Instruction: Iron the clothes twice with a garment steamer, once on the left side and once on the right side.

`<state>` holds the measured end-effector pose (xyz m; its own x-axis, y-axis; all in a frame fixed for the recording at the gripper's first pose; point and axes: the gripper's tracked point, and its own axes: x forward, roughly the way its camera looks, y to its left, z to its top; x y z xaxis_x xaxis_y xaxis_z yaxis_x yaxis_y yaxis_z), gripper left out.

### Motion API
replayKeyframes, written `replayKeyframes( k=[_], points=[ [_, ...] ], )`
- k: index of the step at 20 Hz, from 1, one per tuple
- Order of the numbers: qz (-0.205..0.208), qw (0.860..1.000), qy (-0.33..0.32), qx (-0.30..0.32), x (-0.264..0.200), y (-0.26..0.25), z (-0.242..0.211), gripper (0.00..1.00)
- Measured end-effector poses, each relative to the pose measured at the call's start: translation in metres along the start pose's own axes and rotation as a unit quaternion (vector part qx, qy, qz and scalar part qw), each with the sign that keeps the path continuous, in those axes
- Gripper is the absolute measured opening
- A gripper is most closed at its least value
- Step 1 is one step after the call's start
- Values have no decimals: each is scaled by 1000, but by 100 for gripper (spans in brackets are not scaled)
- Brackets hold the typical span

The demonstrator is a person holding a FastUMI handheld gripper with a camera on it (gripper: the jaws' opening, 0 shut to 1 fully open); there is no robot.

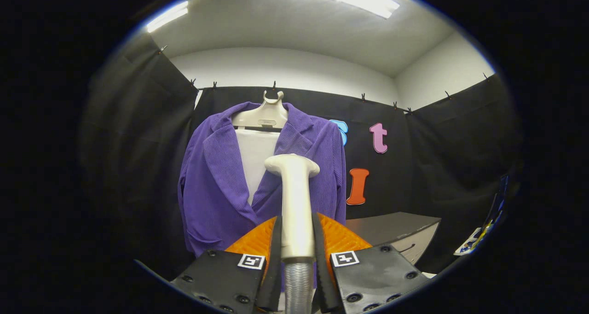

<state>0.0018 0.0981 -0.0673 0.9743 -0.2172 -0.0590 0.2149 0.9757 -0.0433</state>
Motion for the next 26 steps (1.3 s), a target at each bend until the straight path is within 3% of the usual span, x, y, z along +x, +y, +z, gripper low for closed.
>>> replayKeyframes(
  k=[26],
  points=[
    [6, 989, 143, -26, -71, 0, -168, 39]
  ],
)
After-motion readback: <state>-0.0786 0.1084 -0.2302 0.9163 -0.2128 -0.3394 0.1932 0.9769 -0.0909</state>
